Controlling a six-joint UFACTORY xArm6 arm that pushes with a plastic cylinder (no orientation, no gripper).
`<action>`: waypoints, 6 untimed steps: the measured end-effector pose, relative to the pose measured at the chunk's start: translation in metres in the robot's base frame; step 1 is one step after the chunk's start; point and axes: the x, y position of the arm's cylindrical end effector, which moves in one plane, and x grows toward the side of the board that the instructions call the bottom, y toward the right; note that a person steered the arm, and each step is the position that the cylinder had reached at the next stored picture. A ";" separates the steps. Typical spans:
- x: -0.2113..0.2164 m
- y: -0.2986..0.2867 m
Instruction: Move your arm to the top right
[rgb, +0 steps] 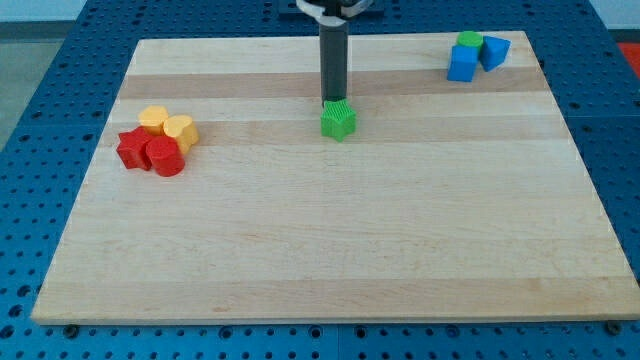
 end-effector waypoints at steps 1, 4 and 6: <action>0.002 -0.002; -0.128 0.072; -0.158 0.162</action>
